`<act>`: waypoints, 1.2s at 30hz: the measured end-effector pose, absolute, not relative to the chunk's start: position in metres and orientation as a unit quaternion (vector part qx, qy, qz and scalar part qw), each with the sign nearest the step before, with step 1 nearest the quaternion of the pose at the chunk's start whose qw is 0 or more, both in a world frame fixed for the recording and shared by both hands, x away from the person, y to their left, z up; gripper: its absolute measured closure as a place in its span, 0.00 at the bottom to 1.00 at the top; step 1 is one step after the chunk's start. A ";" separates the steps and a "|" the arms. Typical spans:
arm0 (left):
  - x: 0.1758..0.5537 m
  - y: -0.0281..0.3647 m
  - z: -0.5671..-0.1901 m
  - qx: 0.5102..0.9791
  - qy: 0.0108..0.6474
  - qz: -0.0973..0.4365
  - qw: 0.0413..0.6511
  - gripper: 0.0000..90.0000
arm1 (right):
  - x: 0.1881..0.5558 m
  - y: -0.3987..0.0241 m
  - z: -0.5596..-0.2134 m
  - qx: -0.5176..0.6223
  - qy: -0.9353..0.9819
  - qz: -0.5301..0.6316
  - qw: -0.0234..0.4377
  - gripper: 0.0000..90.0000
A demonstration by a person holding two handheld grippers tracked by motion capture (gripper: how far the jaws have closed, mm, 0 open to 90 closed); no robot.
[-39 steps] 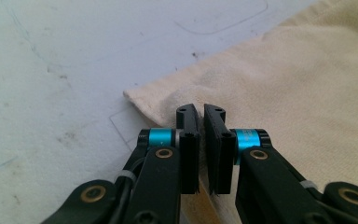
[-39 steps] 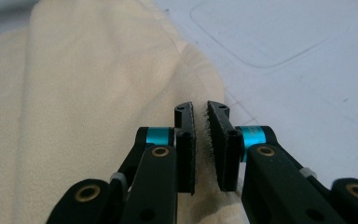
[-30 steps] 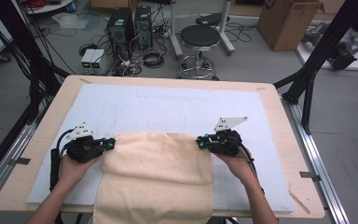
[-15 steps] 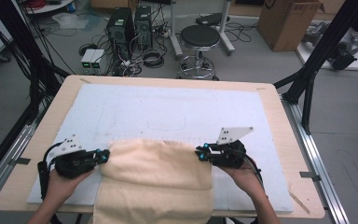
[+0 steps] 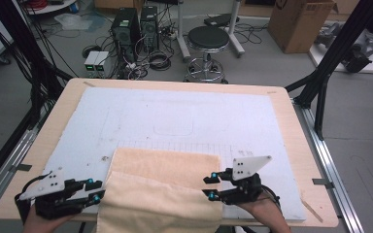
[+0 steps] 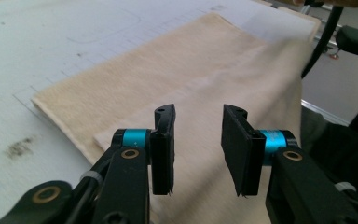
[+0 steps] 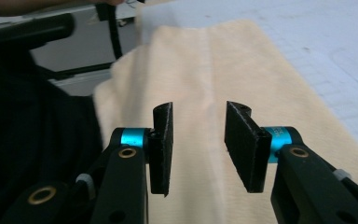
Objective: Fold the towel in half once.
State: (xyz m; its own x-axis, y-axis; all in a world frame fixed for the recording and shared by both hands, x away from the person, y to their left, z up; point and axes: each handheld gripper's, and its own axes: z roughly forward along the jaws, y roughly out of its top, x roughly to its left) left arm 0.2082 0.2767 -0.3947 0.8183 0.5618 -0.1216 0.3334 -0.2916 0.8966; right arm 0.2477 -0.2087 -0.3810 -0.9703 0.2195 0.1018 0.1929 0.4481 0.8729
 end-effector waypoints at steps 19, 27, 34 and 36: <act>0.330 0.259 -0.427 0.787 0.389 0.143 0.457 0.59 | 0.348 -0.217 -0.431 0.301 0.857 0.412 0.076 0.52; 0.342 0.257 -0.443 0.803 0.413 0.098 0.418 0.63 | 0.354 -0.215 -0.442 0.305 0.865 0.395 0.044 0.57; 0.340 0.256 -0.440 0.806 0.396 0.102 0.428 0.92 | 0.353 -0.213 -0.439 0.279 0.871 0.402 0.026 0.91; 0.340 0.256 -0.439 0.802 0.398 0.110 0.432 0.94 | 0.354 -0.214 -0.437 0.281 0.872 0.399 0.026 0.93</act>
State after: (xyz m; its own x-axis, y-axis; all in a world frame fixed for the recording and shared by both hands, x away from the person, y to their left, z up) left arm 0.3401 0.2558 -0.4394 0.6594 0.7330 -0.1671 0.5425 -0.3100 0.7807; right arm 0.3540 -0.2138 -0.4371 -0.8403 0.5113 0.1801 0.4704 0.5227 0.7110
